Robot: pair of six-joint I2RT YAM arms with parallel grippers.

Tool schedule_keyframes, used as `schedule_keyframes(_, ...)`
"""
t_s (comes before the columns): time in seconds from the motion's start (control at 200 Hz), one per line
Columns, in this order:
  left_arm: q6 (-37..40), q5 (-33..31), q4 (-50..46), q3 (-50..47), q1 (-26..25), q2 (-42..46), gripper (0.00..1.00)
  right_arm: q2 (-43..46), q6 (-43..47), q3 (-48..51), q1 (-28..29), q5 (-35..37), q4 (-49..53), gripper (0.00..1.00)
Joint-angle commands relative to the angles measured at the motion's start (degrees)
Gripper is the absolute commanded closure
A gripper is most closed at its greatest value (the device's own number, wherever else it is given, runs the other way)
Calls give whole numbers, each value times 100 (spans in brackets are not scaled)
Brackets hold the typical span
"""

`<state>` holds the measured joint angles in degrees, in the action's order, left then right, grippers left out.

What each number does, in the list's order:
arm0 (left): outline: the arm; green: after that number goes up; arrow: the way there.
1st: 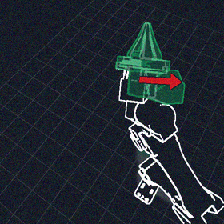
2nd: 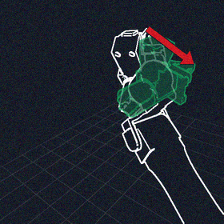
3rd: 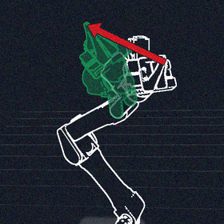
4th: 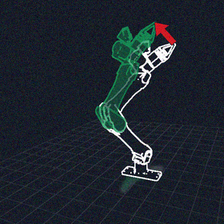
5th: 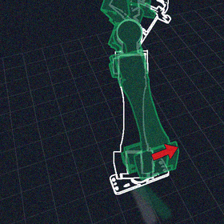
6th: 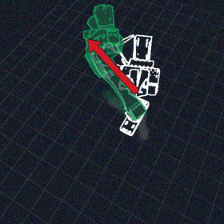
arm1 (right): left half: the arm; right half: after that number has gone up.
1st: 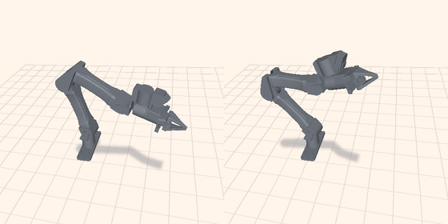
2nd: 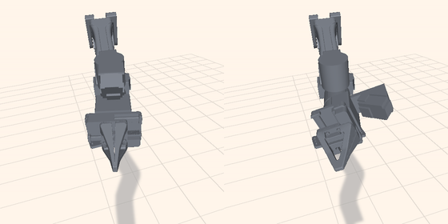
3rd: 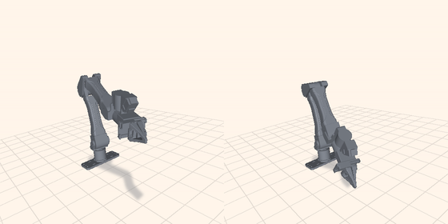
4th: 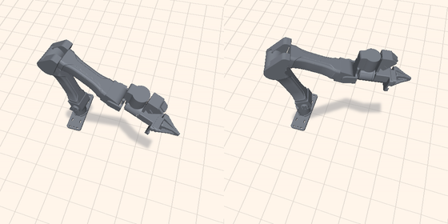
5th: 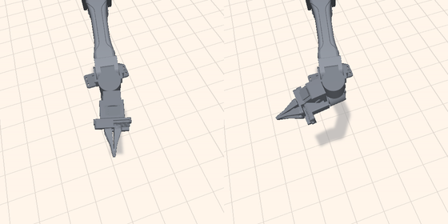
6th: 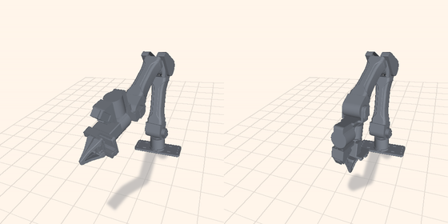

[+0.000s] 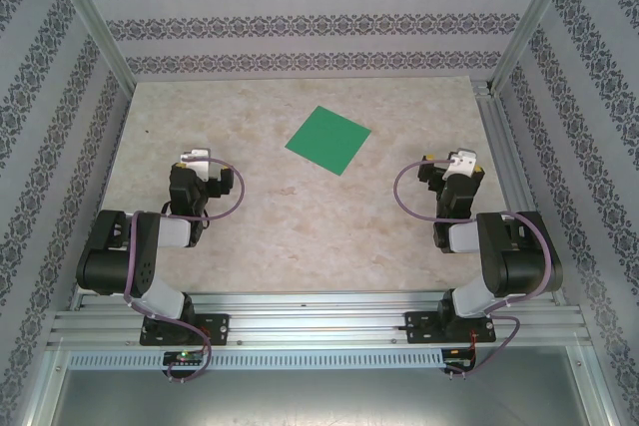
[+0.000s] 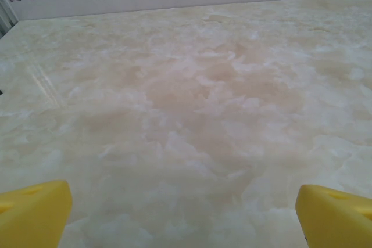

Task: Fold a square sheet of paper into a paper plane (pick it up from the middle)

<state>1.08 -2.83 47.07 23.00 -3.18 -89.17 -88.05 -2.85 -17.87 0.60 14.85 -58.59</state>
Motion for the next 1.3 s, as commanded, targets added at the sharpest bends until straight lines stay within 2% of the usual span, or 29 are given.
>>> schedule_keyframes(0.0,76,99,-14,116,-51,-25,0,-35,57,-103,-34,-66,-92,2)
schedule_keyframes(0.185,77,74,-5,99,-51,29,0,-17,82,105,2,92,-498,2)
schedule_keyframes(0.235,51,22,-278,175,-51,182,0,82,125,275,122,420,-728,2)
schedule_keyframes(0.37,-6,-43,-1490,475,-51,1003,0,174,539,535,484,594,-1224,2)
schedule_keyframes(0.405,-60,-67,-1694,494,-51,1215,0,281,569,556,593,1069,-1276,2)
schedule_keyframes(0.455,-153,-104,-2026,569,-51,1480,0,721,652,491,777,1641,-825,2)
schedule_keyframes(0.584,-652,-227,-2898,929,-51,1917,0,2107,308,32,793,1763,1273,2)
schedule_keyframes(0.699,-1216,-248,-4004,1460,-51,2175,0,2985,-480,-740,818,1664,3594,2)
schedule_keyframes(0.809,-1696,-41,-4822,1885,-51,2357,0,3258,-1329,-1450,856,1221,5241,2)
schedule_keyframes(0.919,-2005,259,-5713,2406,-49,2340,0,2829,-1795,-2181,1065,539,6325,2)
schedule_keyframes(1.079,-2342,685,-6164,2708,-51,2196,0,1543,-2209,-3342,1989,601,7024,2)
schedule_keyframes(1.169,-2516,770,-6194,2676,-53,2159,0,549,-2305,-4203,2459,391,7387,2)
schedule_keyframes(1.294,-2560,721,-6526,2793,-51,2014,0,-869,-2509,-5500,2995,460,7865,2)
